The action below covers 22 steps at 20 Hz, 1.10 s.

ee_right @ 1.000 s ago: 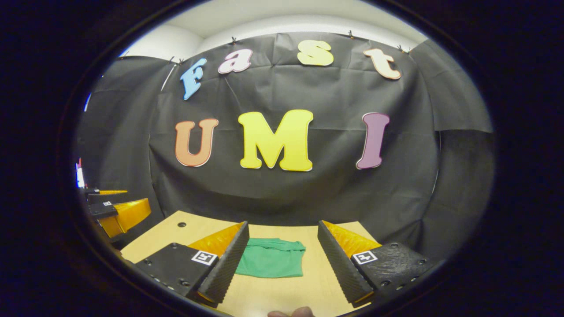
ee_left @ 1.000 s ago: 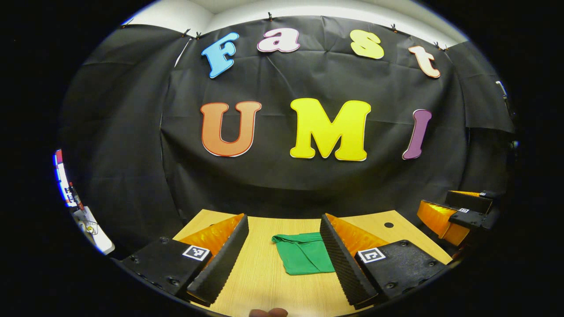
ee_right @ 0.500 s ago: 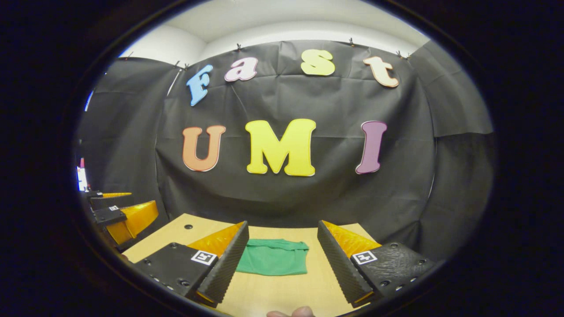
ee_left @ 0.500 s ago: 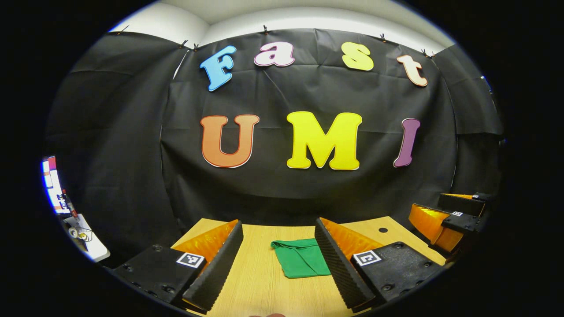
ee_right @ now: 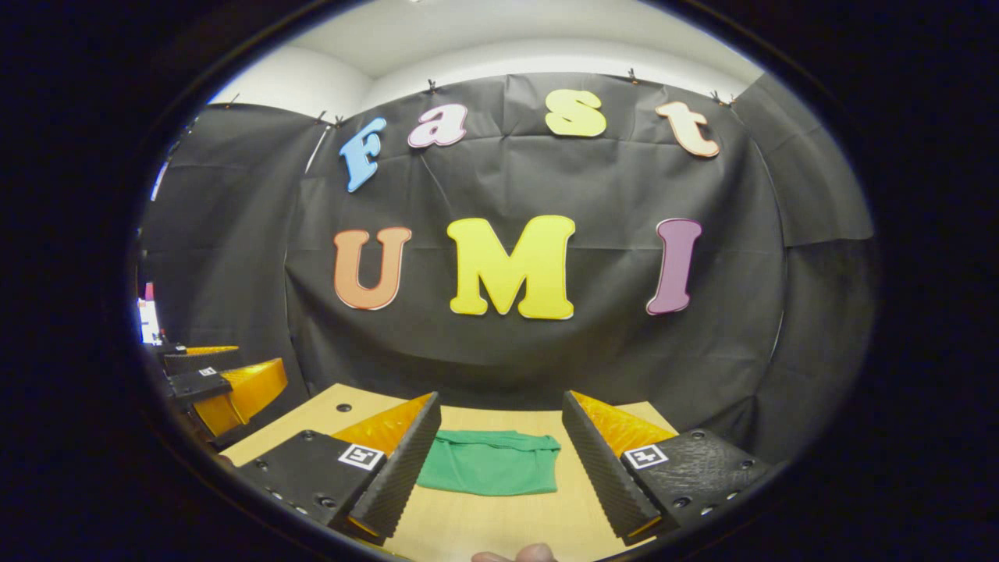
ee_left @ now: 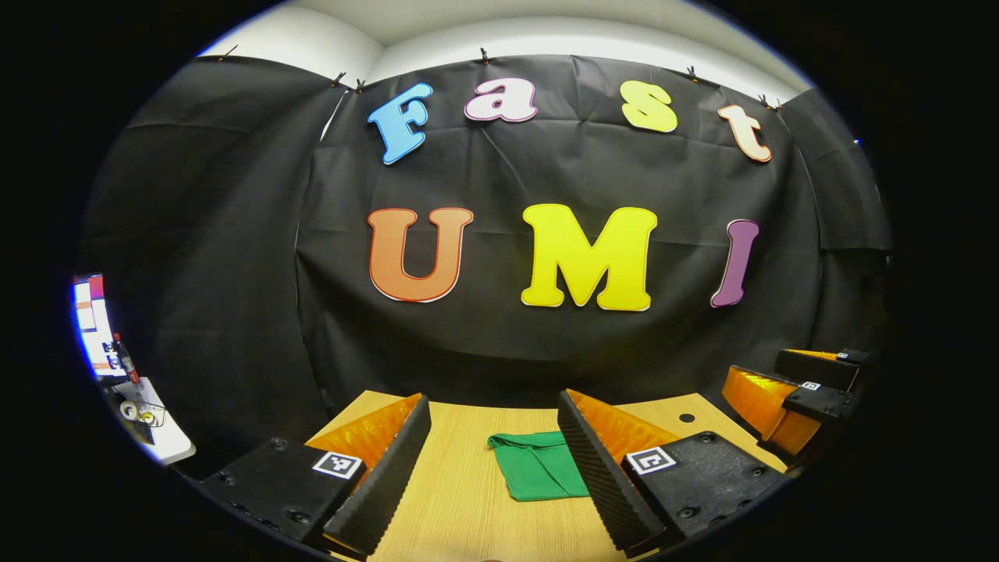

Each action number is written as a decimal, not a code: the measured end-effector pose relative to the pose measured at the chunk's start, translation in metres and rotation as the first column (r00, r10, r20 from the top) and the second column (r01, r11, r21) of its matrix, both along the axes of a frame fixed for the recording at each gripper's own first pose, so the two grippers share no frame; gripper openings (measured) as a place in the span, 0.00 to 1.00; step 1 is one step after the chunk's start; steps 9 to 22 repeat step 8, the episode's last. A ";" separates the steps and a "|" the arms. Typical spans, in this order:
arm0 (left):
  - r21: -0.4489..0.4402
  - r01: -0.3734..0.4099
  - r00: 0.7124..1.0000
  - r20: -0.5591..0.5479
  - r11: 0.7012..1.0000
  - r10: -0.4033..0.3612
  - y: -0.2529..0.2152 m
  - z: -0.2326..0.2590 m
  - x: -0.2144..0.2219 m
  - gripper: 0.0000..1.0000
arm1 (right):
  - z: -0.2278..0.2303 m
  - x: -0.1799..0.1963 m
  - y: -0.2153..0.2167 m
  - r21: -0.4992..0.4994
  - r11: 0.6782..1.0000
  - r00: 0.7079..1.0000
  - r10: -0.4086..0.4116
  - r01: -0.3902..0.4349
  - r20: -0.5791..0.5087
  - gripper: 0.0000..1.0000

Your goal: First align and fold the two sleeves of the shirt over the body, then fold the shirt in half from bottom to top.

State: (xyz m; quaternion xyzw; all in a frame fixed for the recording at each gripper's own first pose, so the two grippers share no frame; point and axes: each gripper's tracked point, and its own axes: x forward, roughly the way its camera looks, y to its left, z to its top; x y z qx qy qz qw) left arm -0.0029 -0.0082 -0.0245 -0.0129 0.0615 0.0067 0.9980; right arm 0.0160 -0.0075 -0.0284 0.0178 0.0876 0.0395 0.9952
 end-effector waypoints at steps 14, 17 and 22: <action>0.015 -0.008 1.000 0.008 1.000 0.008 0.003 0.003 0.010 1.00 | -0.003 0.012 0.004 0.017 1.000 1.000 0.007 -0.007 -0.002 0.96; 0.015 -0.008 1.000 0.008 1.000 0.008 0.003 0.003 0.010 1.00 | -0.003 0.012 0.004 0.017 1.000 1.000 0.007 -0.007 -0.002 0.96; 0.015 -0.008 1.000 0.008 1.000 0.008 0.003 0.003 0.010 1.00 | -0.003 0.012 0.004 0.017 1.000 1.000 0.007 -0.007 -0.002 0.96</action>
